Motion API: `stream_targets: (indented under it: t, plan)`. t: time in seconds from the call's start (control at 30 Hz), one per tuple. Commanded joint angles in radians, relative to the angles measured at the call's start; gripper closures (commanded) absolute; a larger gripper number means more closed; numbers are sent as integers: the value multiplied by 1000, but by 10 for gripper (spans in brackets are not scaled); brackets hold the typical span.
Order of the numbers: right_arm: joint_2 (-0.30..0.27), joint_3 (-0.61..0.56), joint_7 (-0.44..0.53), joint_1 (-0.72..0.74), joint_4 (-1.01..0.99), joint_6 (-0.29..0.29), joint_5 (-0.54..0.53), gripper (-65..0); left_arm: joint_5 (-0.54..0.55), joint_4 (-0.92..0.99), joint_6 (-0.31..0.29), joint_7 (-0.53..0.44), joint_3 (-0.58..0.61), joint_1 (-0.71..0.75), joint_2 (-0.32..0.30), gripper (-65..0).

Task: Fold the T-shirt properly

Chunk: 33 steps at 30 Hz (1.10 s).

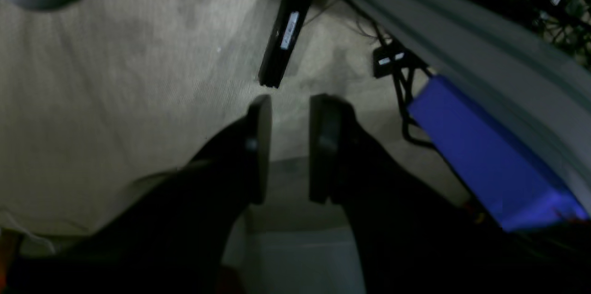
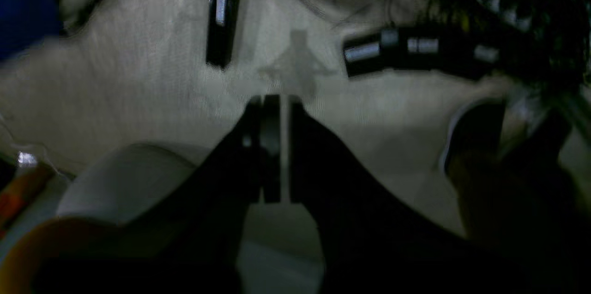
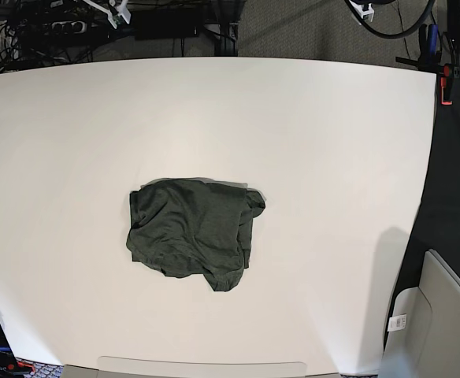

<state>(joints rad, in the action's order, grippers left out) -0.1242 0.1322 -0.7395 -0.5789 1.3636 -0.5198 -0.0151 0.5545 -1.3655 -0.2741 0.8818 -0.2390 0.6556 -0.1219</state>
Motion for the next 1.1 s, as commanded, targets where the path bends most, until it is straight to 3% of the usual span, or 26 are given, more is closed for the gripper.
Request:
stream_targets:
  t: [0.0,0.23,0.4,0.6,0.73,0.9,1.07]
  plan:
    - [-1,-13,1,3,-25,3,17,-13,3,27,-4,-9,16,-4,-17,-132]
    - [-1,-79,163,145,-329,59,27,-13,3,311,-1,-138,168,-122,-37,-132]
    - [-1,-79,285,248,-527,111,27,-13,3,516,-1,-226,206,-227,-35,-132]
    - [28,-81,446,365,-738,229,28,-15,3,713,0,-304,258,-340,-22,-132]
    - [70,-113,490,411,-809,284,65,-15,3,785,3,-341,313,-397,-14,-132]
    - [119,-177,556,455,-866,398,109,-16,3,875,3,-344,382,-466,14,-132]
    - [157,-191,562,477,-892,474,109,-16,3,894,5,-344,458,-491,49,-132]
